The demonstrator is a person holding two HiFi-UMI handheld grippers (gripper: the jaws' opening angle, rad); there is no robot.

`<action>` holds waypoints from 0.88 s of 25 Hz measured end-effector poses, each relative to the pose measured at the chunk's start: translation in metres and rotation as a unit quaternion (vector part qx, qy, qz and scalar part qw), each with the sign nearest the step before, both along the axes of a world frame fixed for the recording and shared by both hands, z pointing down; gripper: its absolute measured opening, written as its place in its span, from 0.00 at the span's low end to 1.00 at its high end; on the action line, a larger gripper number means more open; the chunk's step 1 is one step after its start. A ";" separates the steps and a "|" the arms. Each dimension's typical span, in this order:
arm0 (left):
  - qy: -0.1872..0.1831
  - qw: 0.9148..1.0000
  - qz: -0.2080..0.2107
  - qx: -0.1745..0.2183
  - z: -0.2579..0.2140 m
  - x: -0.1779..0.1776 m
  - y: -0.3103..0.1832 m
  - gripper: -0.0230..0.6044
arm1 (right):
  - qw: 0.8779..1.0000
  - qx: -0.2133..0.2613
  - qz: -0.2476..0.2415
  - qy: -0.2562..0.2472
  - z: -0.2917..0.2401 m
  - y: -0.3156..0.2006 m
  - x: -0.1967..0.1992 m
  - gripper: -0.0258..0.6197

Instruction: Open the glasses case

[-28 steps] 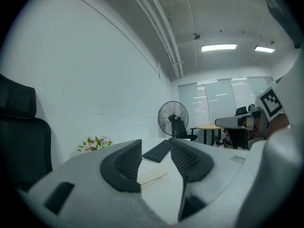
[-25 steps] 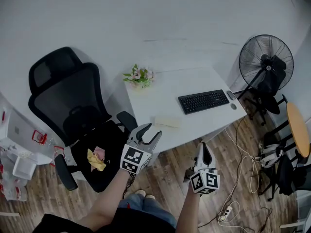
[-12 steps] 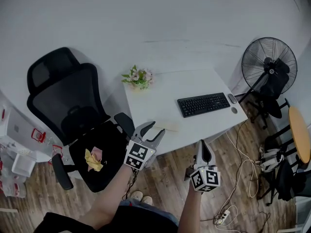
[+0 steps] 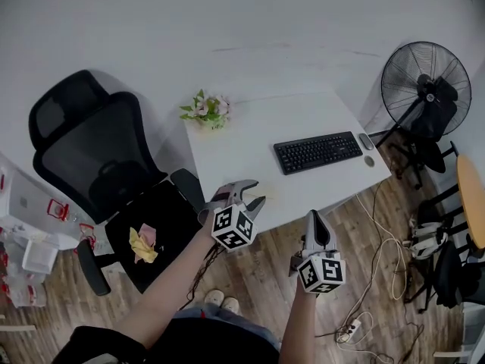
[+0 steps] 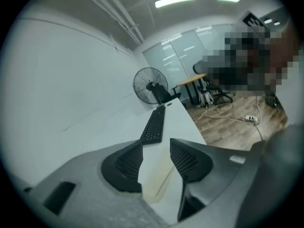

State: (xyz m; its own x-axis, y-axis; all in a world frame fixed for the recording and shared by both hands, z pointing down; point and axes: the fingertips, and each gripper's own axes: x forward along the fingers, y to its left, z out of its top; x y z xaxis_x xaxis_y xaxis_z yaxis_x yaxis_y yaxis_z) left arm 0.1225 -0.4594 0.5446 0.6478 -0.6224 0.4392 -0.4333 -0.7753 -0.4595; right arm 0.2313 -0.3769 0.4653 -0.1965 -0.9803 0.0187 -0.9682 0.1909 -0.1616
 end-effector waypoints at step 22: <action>-0.298 0.950 0.091 0.028 0.124 0.040 -0.035 0.32 | 0.999 -0.049 -0.004 -0.012 0.043 -0.007 0.015 0.06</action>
